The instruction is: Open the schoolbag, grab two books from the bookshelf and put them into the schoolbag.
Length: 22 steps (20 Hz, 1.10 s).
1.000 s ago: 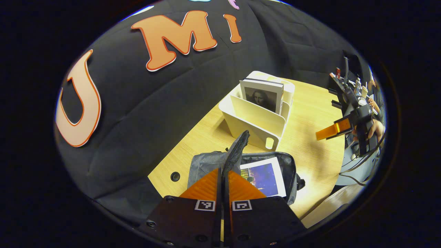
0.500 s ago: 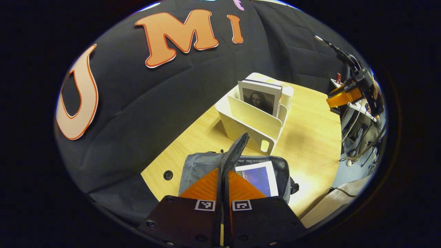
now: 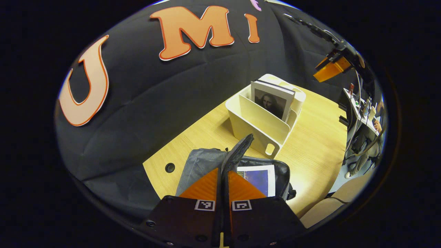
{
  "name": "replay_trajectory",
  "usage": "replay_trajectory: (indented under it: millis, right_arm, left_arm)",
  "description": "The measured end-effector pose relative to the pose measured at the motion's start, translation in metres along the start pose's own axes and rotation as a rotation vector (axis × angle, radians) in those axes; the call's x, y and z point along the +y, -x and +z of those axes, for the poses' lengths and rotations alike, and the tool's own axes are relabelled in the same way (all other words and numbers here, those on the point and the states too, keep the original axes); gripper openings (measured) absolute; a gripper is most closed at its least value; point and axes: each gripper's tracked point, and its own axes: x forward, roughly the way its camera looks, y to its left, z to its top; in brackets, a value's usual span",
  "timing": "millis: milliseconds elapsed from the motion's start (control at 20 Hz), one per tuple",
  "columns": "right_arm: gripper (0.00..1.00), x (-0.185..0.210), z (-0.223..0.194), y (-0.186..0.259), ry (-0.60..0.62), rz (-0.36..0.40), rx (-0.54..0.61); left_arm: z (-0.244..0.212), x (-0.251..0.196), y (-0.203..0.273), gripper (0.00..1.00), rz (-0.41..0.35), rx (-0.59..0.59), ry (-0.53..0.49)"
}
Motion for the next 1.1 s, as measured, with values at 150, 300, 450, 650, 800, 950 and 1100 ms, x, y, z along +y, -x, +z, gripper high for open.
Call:
replay_trajectory:
  millis: [150, 300, 450, 650, 800, 950, 1100]
  right_arm:
    - [0.99, 0.005, 0.026, -0.024, 0.020, 0.039, 0.051]
    - [0.99, 0.005, 0.041, -0.058, 0.035, 0.047, 0.107]
    - [0.99, 0.013, 0.048, -0.099, 0.034, 0.062, 0.164]
    - [0.99, 0.021, 0.049, -0.148, 0.025, 0.084, 0.241]
    - [0.99, 0.025, 0.044, -0.176, 0.016, 0.077, 0.299]
    - [0.68, 0.029, 0.034, -0.194, 0.007, 0.072, 0.340]
    - [0.50, 0.027, 0.037, -0.195, -0.025, 0.055, 0.328]
  left_arm:
    - [-0.001, 0.004, -0.001, 0.04, 0.016, 0.006, 0.028]
    - [0.002, 0.008, -0.002, 0.04, 0.033, 0.010, 0.033]
    - [0.004, 0.011, -0.001, 0.04, 0.047, 0.021, 0.028]
    - [0.004, 0.011, -0.001, 0.04, 0.048, 0.035, 0.025]
    - [0.002, 0.015, -0.003, 0.04, 0.048, 0.045, 0.021]
    - [0.003, 0.018, -0.004, 0.04, 0.048, 0.049, 0.009]
    - [0.005, 0.020, -0.005, 0.04, 0.040, 0.047, -0.013]
